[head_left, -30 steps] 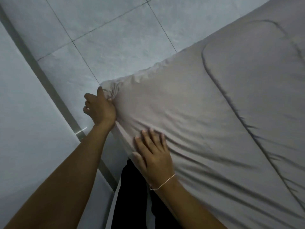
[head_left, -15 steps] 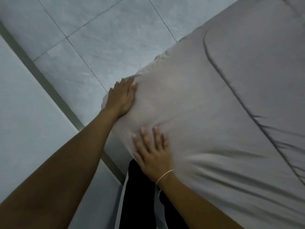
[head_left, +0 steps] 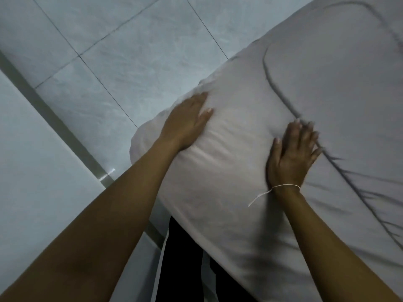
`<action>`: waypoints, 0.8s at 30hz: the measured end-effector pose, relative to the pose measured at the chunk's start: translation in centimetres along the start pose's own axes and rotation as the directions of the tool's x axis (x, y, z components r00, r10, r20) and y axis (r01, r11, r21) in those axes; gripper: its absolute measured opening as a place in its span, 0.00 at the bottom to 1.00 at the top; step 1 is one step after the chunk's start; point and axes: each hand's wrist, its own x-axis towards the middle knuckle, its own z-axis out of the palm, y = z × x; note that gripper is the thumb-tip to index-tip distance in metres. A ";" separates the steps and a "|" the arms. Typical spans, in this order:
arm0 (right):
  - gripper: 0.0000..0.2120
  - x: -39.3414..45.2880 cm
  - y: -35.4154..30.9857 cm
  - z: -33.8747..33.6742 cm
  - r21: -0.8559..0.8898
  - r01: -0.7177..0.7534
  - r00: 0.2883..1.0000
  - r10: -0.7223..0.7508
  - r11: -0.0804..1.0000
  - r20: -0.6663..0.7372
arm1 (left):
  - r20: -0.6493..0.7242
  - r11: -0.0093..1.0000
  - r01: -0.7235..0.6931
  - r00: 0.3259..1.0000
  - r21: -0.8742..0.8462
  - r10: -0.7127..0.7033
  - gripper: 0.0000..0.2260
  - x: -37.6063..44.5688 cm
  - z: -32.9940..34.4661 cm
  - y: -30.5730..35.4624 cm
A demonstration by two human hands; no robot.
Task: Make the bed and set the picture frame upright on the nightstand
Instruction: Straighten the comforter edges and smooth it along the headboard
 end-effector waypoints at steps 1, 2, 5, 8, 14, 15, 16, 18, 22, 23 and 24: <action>0.26 0.0 -0.1 0.7 -0.049 -0.038 0.999 0.038 0.998 0.012 | -0.017 0.995 0.084 0.996 -0.049 -0.084 0.25 -0.8 -0.3 -0.9; 0.26 0.0 -0.3 1.4 -0.091 -0.051 0.998 0.053 0.995 0.019 | -0.016 0.980 0.166 0.986 -0.108 -0.169 0.25 -1.5 -0.6 -2.0; 0.26 -0.4 -0.3 2.3 -0.121 -0.059 0.998 0.063 0.991 0.027 | 0.022 0.926 0.327 0.944 -0.190 -0.329 0.23 -4.0 -1.3 -4.6; 0.26 -0.4 0.0 2.4 -0.121 -0.064 0.997 0.067 0.991 0.027 | 0.091 0.852 0.515 0.857 -0.096 -0.508 0.26 -5.8 -1.8 -7.7; 0.26 -0.5 0.0 2.2 -0.115 -0.054 0.997 0.059 0.992 0.041 | -0.050 0.886 0.441 0.897 0.144 -0.439 0.27 -5.4 -2.7 -9.4; 0.26 -0.4 0.0 2.1 -0.119 -0.052 0.997 0.058 0.992 0.047 | -0.102 0.911 0.394 0.918 0.124 -0.383 0.25 -4.4 -2.7 -8.0; 0.26 -0.4 -0.1 2.0 -0.118 -0.053 0.997 0.060 0.992 0.056 | -0.134 0.937 0.338 0.936 0.089 -0.325 0.24 -3.3 -2.5 -6.2; 0.27 -0.6 -0.1 1.4 -0.113 -0.052 0.994 0.062 0.992 0.090 | -0.152 0.979 0.187 0.973 0.078 -0.174 0.24 -1.2 -1.8 -1.6; 0.30 -4.2 -2.2 0.5 -0.079 0.120 0.970 -0.100 0.990 0.224 | -0.071 0.978 -0.091 0.992 0.190 0.106 0.24 0.5 0.8 4.4; 0.31 -5.9 -3.0 0.3 -0.059 0.187 0.948 -0.164 0.981 0.271 | -0.032 0.963 -0.107 0.992 0.247 0.118 0.24 0.1 1.5 4.9; 0.32 -7.8 -3.6 -0.1 -0.031 0.254 0.920 -0.232 0.967 0.317 | 0.002 0.948 -0.099 0.995 0.303 0.104 0.25 -0.6 1.8 5.0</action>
